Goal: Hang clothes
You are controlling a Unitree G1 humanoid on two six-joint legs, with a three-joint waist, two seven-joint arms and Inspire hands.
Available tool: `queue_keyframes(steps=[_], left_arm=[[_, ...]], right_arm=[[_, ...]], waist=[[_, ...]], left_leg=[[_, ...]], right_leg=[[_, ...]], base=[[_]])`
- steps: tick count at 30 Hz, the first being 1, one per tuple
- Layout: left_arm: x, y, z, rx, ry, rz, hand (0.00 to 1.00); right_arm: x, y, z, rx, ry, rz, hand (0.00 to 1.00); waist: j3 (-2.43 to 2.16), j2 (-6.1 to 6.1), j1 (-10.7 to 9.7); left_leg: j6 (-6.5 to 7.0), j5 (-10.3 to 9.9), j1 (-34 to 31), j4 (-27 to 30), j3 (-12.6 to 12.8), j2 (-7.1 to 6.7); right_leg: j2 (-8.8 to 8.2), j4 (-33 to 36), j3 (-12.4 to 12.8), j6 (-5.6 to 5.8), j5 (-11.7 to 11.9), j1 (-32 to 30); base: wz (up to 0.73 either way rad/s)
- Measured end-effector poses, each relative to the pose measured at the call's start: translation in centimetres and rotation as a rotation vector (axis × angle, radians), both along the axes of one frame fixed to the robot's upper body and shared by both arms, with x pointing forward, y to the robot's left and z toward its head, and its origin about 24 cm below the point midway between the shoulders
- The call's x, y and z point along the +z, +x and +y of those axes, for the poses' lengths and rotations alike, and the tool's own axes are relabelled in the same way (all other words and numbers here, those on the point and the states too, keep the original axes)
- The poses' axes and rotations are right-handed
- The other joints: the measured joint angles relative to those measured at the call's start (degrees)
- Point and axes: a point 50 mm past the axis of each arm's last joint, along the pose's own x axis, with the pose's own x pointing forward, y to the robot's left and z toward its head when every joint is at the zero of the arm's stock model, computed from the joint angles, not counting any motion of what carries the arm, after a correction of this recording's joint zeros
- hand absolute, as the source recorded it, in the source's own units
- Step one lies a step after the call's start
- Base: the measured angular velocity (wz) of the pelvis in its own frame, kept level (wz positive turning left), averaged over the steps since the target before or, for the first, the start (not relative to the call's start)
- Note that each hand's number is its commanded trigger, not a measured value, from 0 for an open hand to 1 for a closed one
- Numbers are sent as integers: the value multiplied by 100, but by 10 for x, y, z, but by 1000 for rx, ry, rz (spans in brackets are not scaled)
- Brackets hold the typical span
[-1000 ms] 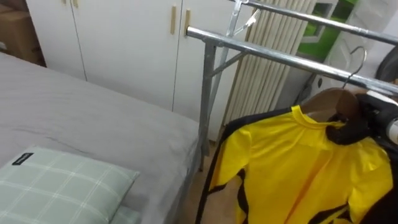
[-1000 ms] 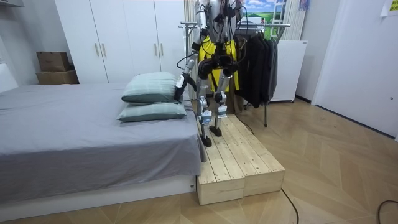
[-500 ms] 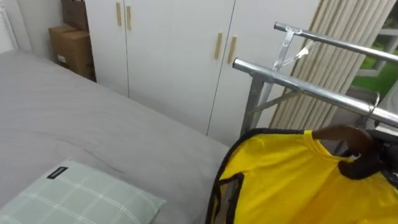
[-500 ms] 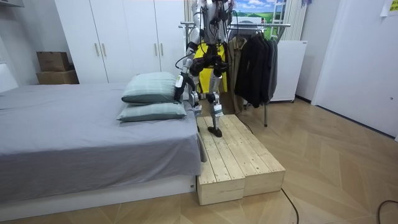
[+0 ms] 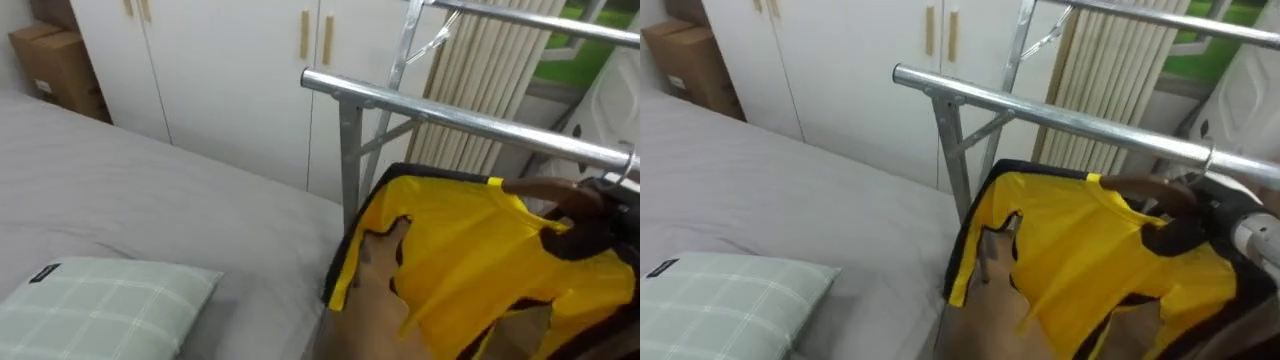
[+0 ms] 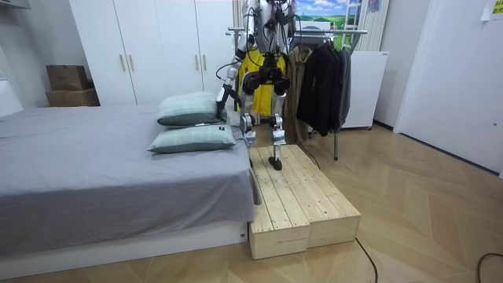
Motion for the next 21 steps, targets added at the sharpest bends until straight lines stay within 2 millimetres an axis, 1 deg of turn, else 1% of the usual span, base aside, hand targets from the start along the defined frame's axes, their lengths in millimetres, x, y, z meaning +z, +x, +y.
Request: queue_keyframes(steps=[1, 3, 4, 5, 7, 8, 10, 13, 17, 18, 19, 20, 21], left_arm=[[0, 0, 0, 12, -3, -8, 0], [0, -1, 0, 21, 0, -12, 0], [0, -1, 0, 23, 2, -13, 0], [0, -2, 0, 27, 6, -14, 0], [0, -3, 0, 27, 11, -14, 0], [0, -3, 0, 26, 11, -14, 0], [0, -3, 0, 23, 10, -11, 0], [0, -3, -1, 22, 11, -11, 0], [0, -3, 0, 20, 25, -14, 0], [0, -3, 0, 19, 25, -14, 0], [0, -3, 0, 18, 25, -15, 0], [0, -3, 0, 18, 25, -15, 0], [0, -3, 0, 17, 25, -15, 0]], right_arm=[[0, 0, 0, -2, 0, -3, 100], [0, 0, 0, -4, -1, -5, 100], [0, 0, 0, -5, -1, -6, 100], [0, 0, 0, -6, -2, -6, 100], [0, 0, 0, -6, -2, -7, 100], [0, 0, 0, -7, -2, -6, 100], [-1, 0, -1, -9, -2, -3, 100], [-1, -1, -1, -7, -3, -1, 100], [-7, -4, -3, -16, 3, 17, 100], [-8, -4, -3, -17, 4, 20, 94], [-9, -5, -3, -17, 7, 22, 69], [-9, -5, -3, -17, 8, 24, 0], [-10, -5, -3, -16, 10, 28, 0]], waist=[[3, -37, 2], [2, -77, 2], [-1, -95, 3], [8, -128, -5], [-4, -172, -12], [2, -192, -13], [1, -196, 2], [1, -195, 11], [9, -175, 12], [12, -160, 8], [18, -143, 9], [18, -133, 9], [15, -116, 8]], left_leg=[[-26, 40, 71, -121, 9, -3], [-12, 79, 142, -228, 4, -7], [-12, 92, 151, -256, 4, -11], [-3, 106, 184, -299, -2, -23], [-2, 106, 189, -311, -16, -42], [-1, 105, 189, -321, -36, -51], [34, 84, 190, -322, -42, -58], [47, 75, 190, -328, -43, -63], [63, 63, 243, -327, -60, -62], [64, 62, 246, -326, -64, -61], [64, 62, 246, -325, -65, -59], [64, 62, 247, -325, -65, -58], [64, 62, 250, -325, -65, -57]], right_leg=[[15, -98, 20, -109, 60, 33], [41, -254, 34, -223, 123, 95], [43, -284, 38, -238, 132, 105], [48, -365, 37, -241, 155, 156], [59, -466, 36, -212, 198, 205], [64, -549, 18, -198, 229, 245], [70, -704, 0, -190, 293, 318], [71, -798, 2, -173, 336, 352], [89, -937, -29, -162, 382, 478], [91, -937, -36, -162, 382, 483], [96, -938, -38, -162, 382, 484], [97, -938, -38, -163, 383, 484], [99, -939, -37, -164, 383, 485]], base=[[-15], [-9], [0], [5], [8], [6], [3], [0], [3], [0], [0], [0], [0]])
